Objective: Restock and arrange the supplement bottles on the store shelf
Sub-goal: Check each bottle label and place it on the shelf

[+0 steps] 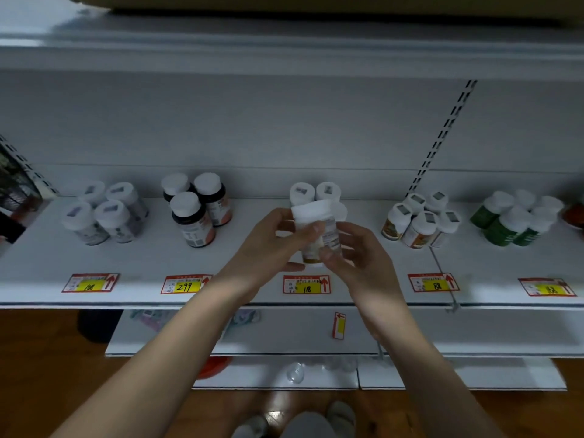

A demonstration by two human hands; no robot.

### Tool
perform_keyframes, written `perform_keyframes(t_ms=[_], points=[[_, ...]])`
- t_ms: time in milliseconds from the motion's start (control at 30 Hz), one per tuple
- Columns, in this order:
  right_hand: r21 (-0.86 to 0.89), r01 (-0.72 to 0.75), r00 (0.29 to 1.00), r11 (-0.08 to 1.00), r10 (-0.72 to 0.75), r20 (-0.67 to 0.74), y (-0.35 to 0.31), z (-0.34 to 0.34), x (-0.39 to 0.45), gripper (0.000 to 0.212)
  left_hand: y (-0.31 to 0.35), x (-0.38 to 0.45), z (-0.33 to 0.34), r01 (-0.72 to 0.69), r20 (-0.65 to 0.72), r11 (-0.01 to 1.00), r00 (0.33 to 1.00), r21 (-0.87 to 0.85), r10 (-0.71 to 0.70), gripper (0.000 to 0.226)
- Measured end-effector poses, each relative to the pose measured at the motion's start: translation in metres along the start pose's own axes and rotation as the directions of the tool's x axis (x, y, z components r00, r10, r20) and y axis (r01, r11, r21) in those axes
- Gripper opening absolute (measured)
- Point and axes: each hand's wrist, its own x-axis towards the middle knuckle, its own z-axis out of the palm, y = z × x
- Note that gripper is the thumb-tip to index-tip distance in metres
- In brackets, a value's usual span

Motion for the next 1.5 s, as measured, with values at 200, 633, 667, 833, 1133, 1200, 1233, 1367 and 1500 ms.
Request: perform_keyframes(t_ms=[200, 633, 667, 833, 1133, 1200, 1233, 1367, 1500], points=[[-0.109, 0.121, 0.992, 0.987, -0.125, -0.032, -0.005, 0.009, 0.003, 0.037, 0.008, 0.002, -0.001, -0.066, -0.016, 0.998, 0.998, 0.02, 0.066, 0.044], [0.013, 0.152, 0.988, 0.988, -0.152, -0.017, -0.013, 0.008, -0.001, 0.035, 0.018, -0.009, 0.004, -0.043, -0.025, 0.99, 0.999, -0.134, 0.04, 0.034], [0.016, 0.155, 0.988, 0.988, -0.155, -0.019, -0.013, 0.008, -0.002, 0.038, 0.018, -0.01, 0.004, -0.046, -0.029, 0.99, 0.999, -0.135, 0.042, 0.036], [0.001, 0.161, 0.987, 0.987, -0.161, -0.005, -0.013, 0.011, -0.004, 0.04, 0.02, -0.012, 0.001, -0.073, -0.042, 0.989, 0.997, -0.129, 0.068, 0.036], [0.088, 0.065, 0.994, 0.994, -0.072, 0.077, -0.009, 0.006, -0.002, 0.03, 0.014, -0.013, -0.006, -0.019, -0.012, 0.971, 1.0, -0.236, 0.017, 0.031], [0.042, 0.086, 0.996, 0.995, -0.087, 0.027, -0.009, 0.006, -0.001, 0.031, 0.013, -0.013, -0.004, -0.042, -0.034, 0.984, 0.999, -0.172, 0.037, 0.036], [0.016, 0.095, 0.995, 0.995, -0.095, 0.012, -0.009, 0.006, -0.001, 0.035, 0.013, -0.013, -0.003, -0.054, -0.046, 0.989, 0.998, -0.137, 0.049, 0.04], [-0.014, 0.115, 0.993, 0.993, -0.115, 0.007, -0.011, 0.007, -0.001, 0.048, 0.013, -0.011, -0.002, -0.093, -0.066, 0.995, 0.994, -0.018, 0.092, 0.045], [-0.026, 0.12, 0.993, 0.992, -0.12, 0.016, -0.013, 0.006, 0.003, 0.037, 0.014, -0.008, -0.004, -0.095, -0.08, 0.994, 0.993, -0.062, 0.09, 0.045]])
